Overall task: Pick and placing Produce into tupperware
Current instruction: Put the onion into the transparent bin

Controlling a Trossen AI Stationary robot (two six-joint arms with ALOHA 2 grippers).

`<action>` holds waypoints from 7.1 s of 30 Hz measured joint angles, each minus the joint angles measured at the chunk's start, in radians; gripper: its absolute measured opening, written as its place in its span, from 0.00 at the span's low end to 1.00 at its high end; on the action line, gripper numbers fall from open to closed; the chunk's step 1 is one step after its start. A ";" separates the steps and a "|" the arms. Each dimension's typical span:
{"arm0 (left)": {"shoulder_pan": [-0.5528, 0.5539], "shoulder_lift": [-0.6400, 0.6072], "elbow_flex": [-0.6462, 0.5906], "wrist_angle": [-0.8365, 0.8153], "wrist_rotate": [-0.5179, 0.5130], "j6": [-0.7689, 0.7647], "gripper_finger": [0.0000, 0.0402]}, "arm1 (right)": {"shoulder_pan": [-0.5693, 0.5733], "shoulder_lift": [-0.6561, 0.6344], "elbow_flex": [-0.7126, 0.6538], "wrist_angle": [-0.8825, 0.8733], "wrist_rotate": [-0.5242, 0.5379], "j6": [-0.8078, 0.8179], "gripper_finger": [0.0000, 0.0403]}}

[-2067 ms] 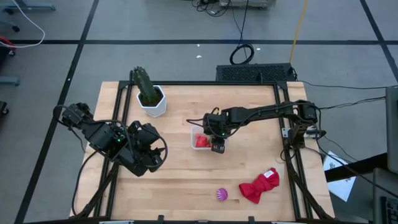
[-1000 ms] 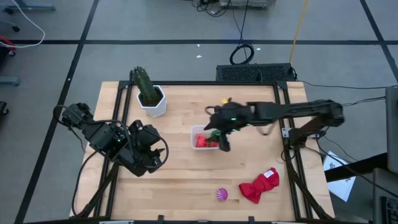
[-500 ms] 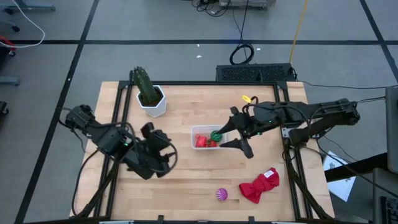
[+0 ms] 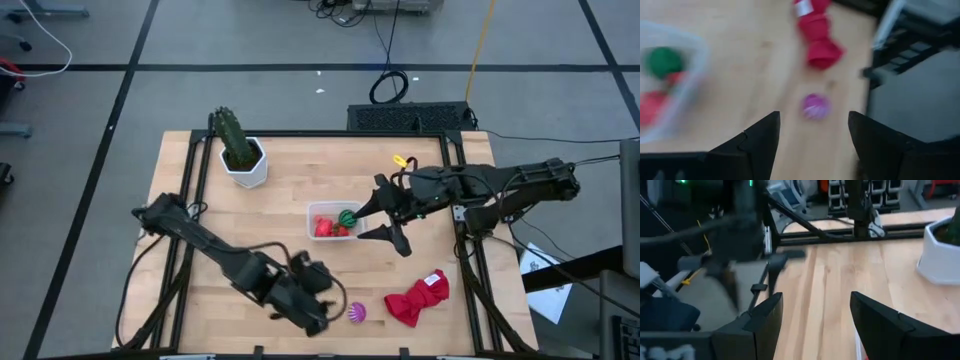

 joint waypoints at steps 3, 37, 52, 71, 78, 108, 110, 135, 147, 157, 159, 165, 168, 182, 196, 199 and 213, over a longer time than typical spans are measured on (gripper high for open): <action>0.005 0.047 0.001 0.151 0.072 0.009 0.60 | -0.001 -0.014 0.000 0.040 0.002 -0.040 0.56; 0.065 0.251 0.001 0.346 0.239 -0.201 0.60 | 0.052 -0.238 0.000 0.068 -0.003 -0.067 0.56; 0.085 0.251 0.001 0.367 0.269 -0.046 0.91 | 0.057 -0.237 0.000 0.066 -0.003 -0.067 0.56; 0.091 0.251 0.001 0.280 0.273 -0.048 1.00 | 0.057 -0.237 0.000 0.060 -0.002 -0.067 0.56; 0.091 0.251 0.001 0.257 0.289 -0.055 1.00 | 0.057 -0.237 0.000 0.060 -0.001 -0.069 0.56; 0.079 0.321 0.001 0.285 0.183 0.045 0.99 | 0.057 -0.236 0.000 0.060 0.001 -0.067 0.56; 0.079 0.332 0.001 0.304 0.182 0.058 0.99 | 0.057 -0.235 0.000 0.060 0.001 -0.068 0.56; 0.103 0.413 0.001 0.378 0.202 0.144 0.99 | 0.057 -0.228 0.000 0.003 0.001 -0.070 0.56; 0.108 0.442 0.001 0.421 0.236 0.160 0.99 | 0.057 -0.228 0.000 -0.002 0.001 -0.075 0.56; 0.114 0.456 0.001 0.422 0.242 0.179 0.99 | 0.057 -0.228 0.000 -0.007 0.001 -0.093 0.56; 0.114 0.469 0.001 0.421 0.267 0.177 0.99 | 0.057 -0.228 0.000 -0.007 0.001 -0.094 0.56; 0.114 0.476 0.002 0.424 0.264 0.151 0.99 | 0.057 -0.228 -0.001 -0.007 0.001 -0.094 0.56; 0.115 0.477 0.002 0.432 0.246 0.162 0.99 | 0.056 -0.228 -0.001 -0.007 0.005 -0.097 0.56; 0.118 0.477 0.002 0.401 0.234 0.142 0.99 | 0.056 -0.228 -0.001 -0.007 0.005 -0.097 0.56; 0.123 0.477 0.002 0.399 0.232 0.124 0.88 | 0.056 -0.228 -0.001 -0.007 0.005 -0.097 0.56; 0.129 0.477 0.001 0.418 0.233 0.126 0.84 | 0.056 -0.228 -0.001 -0.007 0.005 -0.097 0.56; 0.148 0.479 0.000 0.438 0.236 0.108 0.68 | 0.056 -0.228 -0.001 -0.007 0.005 -0.096 0.56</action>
